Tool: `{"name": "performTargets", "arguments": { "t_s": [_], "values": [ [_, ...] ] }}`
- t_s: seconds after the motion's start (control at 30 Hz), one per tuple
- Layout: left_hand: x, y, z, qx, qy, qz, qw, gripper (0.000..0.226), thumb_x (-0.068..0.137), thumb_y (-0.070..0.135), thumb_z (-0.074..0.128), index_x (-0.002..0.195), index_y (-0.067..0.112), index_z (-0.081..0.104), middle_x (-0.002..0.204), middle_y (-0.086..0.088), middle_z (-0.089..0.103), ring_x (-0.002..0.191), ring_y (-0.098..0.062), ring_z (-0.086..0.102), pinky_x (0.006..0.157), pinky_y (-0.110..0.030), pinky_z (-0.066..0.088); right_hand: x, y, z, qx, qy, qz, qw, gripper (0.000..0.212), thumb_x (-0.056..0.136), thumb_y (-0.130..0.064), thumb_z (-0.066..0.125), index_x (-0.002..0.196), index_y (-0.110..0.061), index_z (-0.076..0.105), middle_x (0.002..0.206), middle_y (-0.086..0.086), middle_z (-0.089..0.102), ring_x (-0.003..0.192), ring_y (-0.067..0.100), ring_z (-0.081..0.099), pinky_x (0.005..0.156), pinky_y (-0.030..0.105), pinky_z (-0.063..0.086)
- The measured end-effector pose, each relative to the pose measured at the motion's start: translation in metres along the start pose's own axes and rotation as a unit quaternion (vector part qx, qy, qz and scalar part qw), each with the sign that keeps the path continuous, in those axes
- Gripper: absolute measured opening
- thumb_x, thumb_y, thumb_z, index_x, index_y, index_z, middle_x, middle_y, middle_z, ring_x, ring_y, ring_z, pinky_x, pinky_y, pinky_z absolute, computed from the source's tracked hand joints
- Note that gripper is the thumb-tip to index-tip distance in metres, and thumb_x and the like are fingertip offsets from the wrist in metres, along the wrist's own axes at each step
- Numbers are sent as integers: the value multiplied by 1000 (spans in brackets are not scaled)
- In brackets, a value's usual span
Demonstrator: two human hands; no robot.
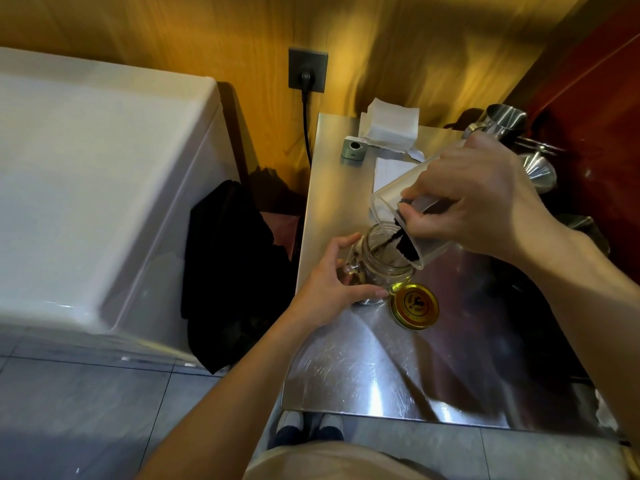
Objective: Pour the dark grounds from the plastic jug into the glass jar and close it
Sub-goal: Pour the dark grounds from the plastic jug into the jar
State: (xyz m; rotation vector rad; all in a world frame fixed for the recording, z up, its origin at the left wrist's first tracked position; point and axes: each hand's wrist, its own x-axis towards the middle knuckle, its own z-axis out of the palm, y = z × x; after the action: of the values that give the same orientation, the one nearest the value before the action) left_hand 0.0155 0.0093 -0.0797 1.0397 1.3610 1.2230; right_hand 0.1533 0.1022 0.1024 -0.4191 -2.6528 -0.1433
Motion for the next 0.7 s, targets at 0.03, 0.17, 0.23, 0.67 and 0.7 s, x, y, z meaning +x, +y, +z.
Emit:
{"name": "performTargets", "arguments": {
  "t_s": [0.03, 0.17, 0.23, 0.67, 0.7],
  "values": [
    [0, -1, 0, -1, 0, 1, 1000, 80, 49, 46, 90, 109, 67, 43, 110, 6, 65, 95, -3, 69, 81, -19, 53, 0, 0, 0, -3, -3, -2, 1000, 35, 82, -29, 53, 67, -2, 69, 55, 14, 65, 53, 28, 58, 62, 38, 37],
    [1, -3, 0, 3, 2, 3, 1000, 80, 49, 47, 91, 110, 67, 43, 110, 5, 66, 95, -3, 68, 85, -21, 53, 1, 2, -1, -15, -2, -8, 1000, 32, 82, -27, 56, 67, -2, 69, 58, 15, 66, 56, 28, 60, 64, 33, 33],
    [2, -3, 0, 5, 2, 1, 1000, 80, 49, 48, 90, 111, 67, 43, 107, 7, 67, 95, -3, 68, 83, -20, 53, 2, 2, -1, -24, 0, -18, 1000, 29, 81, -26, 59, 67, -2, 69, 59, 15, 67, 57, 29, 61, 64, 33, 33],
    [0, -2, 0, 0, 9, 1, 1000, 81, 47, 52, 91, 110, 68, 42, 98, 1, 69, 76, 1, 67, 68, -15, 51, 2, 2, -1, -21, 14, -16, 1000, 32, 81, -27, 56, 64, -1, 67, 55, 15, 64, 51, 28, 57, 60, 37, 36],
    [1, -2, 1, -3, 9, -1, 1000, 83, 46, 54, 91, 111, 68, 43, 103, -2, 70, 85, -7, 70, 76, -23, 55, 1, 2, 0, -22, 16, -18, 999, 31, 80, -26, 57, 65, -1, 68, 55, 14, 64, 51, 27, 57, 61, 36, 35]
  ]
}}
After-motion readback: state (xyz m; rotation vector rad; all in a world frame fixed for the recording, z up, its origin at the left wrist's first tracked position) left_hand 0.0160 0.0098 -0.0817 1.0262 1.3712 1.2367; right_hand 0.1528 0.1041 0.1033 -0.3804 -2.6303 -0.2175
